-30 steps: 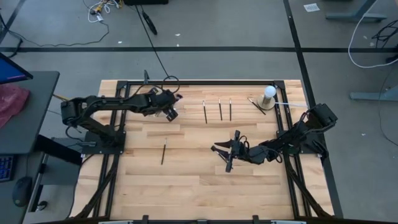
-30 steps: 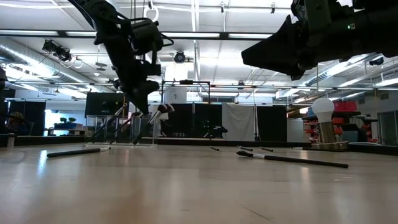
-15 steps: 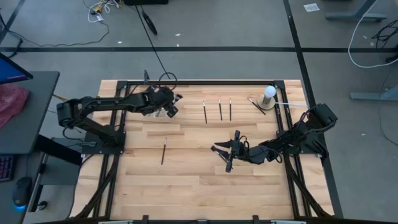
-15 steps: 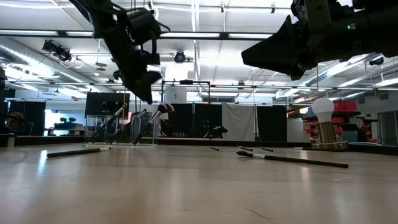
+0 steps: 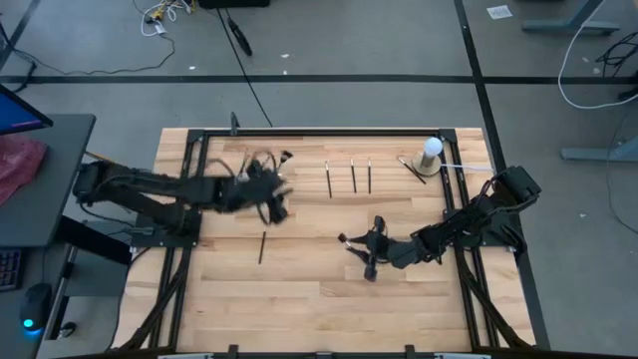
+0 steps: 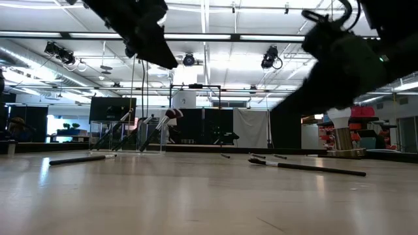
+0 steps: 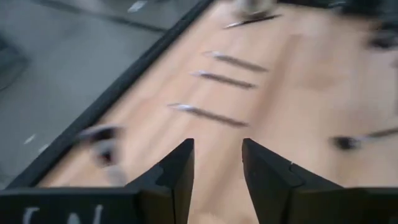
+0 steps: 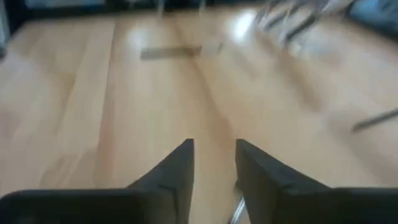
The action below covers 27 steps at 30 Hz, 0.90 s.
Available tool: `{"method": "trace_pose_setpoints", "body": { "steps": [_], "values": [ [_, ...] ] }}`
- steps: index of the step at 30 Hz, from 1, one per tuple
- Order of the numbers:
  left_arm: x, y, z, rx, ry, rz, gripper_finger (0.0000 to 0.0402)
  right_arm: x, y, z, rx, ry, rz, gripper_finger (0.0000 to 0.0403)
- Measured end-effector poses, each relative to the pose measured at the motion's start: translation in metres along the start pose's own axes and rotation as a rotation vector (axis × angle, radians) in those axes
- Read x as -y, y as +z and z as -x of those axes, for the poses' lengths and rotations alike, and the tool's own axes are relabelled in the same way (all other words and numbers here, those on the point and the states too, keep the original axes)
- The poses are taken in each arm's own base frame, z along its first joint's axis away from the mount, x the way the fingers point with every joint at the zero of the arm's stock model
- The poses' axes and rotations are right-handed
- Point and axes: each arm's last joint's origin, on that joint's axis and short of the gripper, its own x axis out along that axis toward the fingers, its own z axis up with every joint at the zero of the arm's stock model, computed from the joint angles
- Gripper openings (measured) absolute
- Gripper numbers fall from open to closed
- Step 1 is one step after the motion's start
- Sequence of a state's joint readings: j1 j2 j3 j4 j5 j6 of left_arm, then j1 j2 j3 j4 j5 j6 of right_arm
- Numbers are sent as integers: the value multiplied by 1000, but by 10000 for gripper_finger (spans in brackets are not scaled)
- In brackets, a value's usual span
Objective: Put items in baskets/containers
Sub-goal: Put the brow brush into the transparent organizer
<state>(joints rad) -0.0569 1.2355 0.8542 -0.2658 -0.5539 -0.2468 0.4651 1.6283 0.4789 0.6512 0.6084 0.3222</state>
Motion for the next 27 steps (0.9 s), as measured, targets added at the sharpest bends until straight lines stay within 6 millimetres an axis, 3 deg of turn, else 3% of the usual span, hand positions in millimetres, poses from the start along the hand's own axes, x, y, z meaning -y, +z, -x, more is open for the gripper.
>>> {"method": "trace_pose_setpoints", "body": {
  "steps": [6, 11, 16, 27],
  "values": [
    [57, -37, 3, 133, -139, -27, 124, -1, -17, 4, -138, 12, 1, 178],
    [83, -61, -3, 177, -183, -38, 122, -3, -27, -2, -149, -58, 24, 188],
    [94, -65, -16, 233, -170, -19, 122, 1, -45, -13, -180, -157, 16, 174],
    [99, -66, -45, 305, -209, 22, 122, 5, -67, -25, -199, -216, -24, 130]
  ]
}}
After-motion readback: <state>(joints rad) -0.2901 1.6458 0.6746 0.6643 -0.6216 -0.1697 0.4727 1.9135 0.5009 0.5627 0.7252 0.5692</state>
